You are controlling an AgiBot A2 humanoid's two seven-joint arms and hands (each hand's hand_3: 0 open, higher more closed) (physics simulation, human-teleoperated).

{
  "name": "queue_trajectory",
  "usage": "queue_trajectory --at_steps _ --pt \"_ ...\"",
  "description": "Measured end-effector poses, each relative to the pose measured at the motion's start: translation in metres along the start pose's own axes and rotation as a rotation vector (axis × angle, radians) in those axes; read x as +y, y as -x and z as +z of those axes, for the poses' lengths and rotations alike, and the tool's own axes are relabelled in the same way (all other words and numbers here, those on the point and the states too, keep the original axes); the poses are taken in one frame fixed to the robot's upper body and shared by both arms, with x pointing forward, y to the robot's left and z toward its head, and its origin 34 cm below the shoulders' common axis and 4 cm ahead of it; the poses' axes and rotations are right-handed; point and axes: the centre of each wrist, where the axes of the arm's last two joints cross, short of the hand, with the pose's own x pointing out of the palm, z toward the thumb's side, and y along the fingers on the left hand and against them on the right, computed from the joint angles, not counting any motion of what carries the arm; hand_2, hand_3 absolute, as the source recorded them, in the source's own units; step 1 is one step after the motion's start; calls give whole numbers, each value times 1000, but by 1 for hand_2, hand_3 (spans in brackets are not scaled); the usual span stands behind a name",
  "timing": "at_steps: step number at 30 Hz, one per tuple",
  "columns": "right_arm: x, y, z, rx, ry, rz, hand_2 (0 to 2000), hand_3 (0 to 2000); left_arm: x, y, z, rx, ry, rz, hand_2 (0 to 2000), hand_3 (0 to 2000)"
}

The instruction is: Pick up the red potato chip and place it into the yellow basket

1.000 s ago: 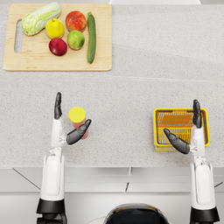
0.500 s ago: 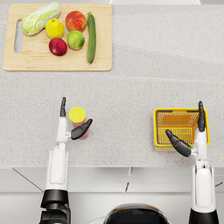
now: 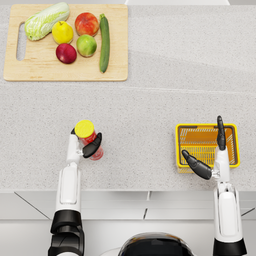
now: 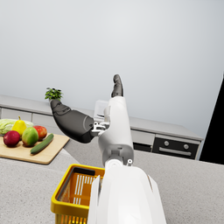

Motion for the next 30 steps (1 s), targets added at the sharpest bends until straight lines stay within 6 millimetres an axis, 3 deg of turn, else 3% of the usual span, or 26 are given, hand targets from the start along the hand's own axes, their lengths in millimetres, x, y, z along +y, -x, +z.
queue_trajectory --at_steps 3,9,13,18,23,26,27,28,30 --pt "-3 -14 -2 -23 -5 45 0 0 -7 -5 22 4 -95 -71 2000 2000" --pt "-12 -59 -6 -93 -12 172 0 0 -44 -30 131 33 -540 -194 2000 2000" --pt "-20 -77 -2 -125 2 215 0 0 -69 -53 171 42 -721 -276 2000 2000" --pt "-31 -98 -1 -159 6 258 0 0 -94 -90 192 49 -835 -407 2000 2000" --pt "-34 -115 -2 -178 -6 322 0 0 -107 -120 193 59 -860 -523 2000 2000" --pt "-35 -118 -4 -175 -11 352 0 0 -110 -124 192 76 -860 -532 2000 2000" --pt "-35 -118 -4 -173 -12 356 1361 327 -110 -124 192 82 -860 -532 2000 2000" --pt "-35 -116 -5 -168 -9 423 2000 653 -110 -123 193 85 -863 -526 2000 2000" --pt "-37 -112 -5 -161 -3 487 2000 1307 -110 -122 192 85 -863 -506 2000 2000"
